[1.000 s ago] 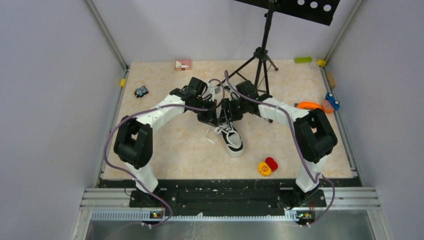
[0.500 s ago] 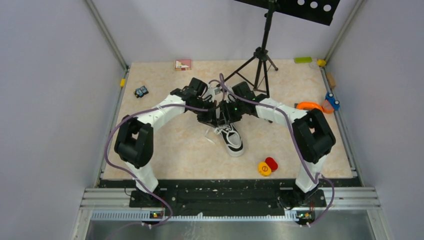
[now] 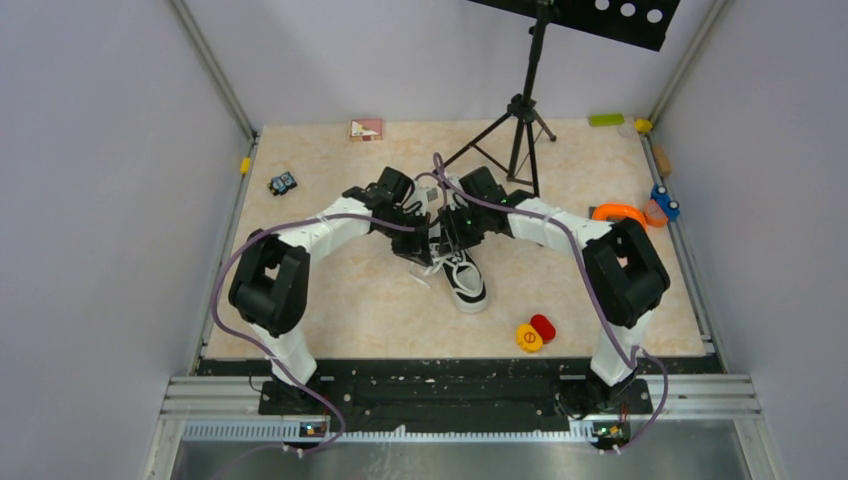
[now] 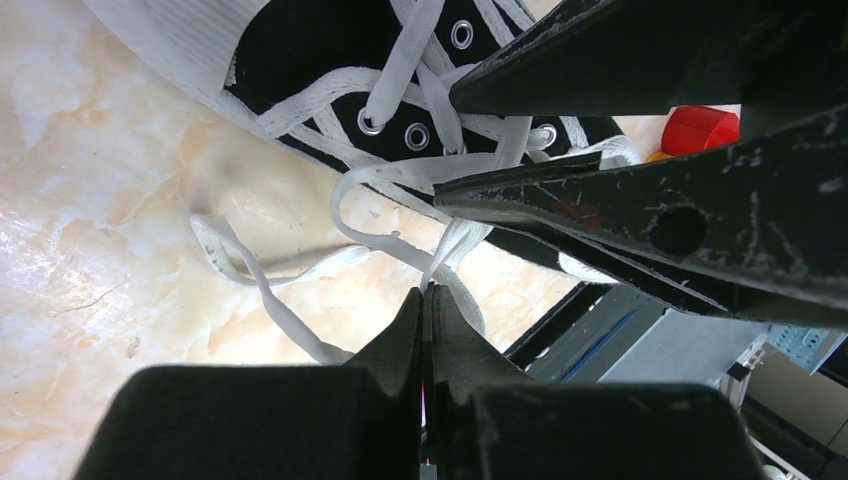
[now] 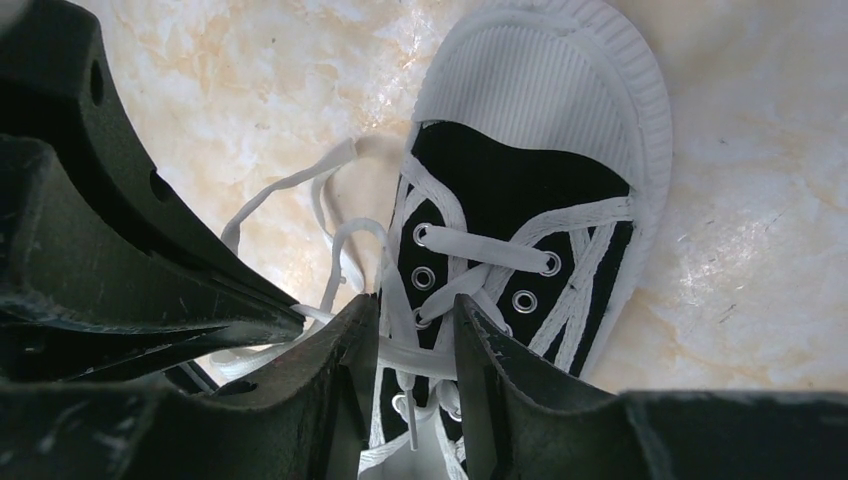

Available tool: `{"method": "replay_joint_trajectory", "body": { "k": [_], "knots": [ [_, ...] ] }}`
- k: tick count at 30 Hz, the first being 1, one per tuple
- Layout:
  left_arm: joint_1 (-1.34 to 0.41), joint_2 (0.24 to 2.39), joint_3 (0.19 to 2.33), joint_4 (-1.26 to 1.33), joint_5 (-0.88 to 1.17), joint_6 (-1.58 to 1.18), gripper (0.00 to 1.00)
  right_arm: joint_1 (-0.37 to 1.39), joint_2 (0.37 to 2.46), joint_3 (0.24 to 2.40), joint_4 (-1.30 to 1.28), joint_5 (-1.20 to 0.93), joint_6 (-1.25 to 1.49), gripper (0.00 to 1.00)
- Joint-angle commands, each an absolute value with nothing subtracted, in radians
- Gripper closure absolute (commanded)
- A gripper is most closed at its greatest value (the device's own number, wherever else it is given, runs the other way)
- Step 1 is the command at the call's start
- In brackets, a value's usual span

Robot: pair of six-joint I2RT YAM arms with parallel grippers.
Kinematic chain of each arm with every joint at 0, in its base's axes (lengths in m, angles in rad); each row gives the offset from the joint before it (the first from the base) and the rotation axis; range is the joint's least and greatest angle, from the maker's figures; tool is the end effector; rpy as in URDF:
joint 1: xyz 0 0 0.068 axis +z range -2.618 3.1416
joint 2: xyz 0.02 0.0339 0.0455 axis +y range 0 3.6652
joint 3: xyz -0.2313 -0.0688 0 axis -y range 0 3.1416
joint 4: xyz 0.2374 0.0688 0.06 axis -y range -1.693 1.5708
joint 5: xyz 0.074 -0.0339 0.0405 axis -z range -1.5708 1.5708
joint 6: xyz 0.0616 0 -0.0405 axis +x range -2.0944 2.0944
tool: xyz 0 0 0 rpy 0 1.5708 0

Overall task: Tie the shoes
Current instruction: Cross the shoelace with the shoelace.

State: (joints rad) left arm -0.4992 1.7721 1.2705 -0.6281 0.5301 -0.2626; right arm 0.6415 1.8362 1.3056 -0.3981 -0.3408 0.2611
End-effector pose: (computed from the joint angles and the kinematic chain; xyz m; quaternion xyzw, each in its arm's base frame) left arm 0.2990 -0.1985 0.1636 0.1681 0.9284 -0.3158 0.1010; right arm 0.3041 0.2528 0.1626 -0.2293 0.9082 0.2804 0.2097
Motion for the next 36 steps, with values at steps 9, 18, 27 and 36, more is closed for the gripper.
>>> {"method": "replay_joint_trajectory", "body": {
  "k": [9,18,27,36],
  "knots": [
    [-0.498,1.737,1.256,-0.574,0.526,-0.276,1.0,0.737,1.868,1.389,-0.425,-0.227,0.219,0.61],
    [-0.498,1.732,1.241,-0.55,0.541,-0.29,1.0,0.744,1.844,1.35,-0.398,-0.096,0.253,1.0],
    [-0.498,1.736,1.174,-0.445,0.617,-0.37,1.0,0.744,1.691,1.217,-0.259,-0.004,0.382,1.0],
    [-0.498,1.732,1.166,-0.439,0.636,-0.372,1.0,0.744,1.599,1.128,-0.152,0.091,0.492,1.0]
  ]
}}
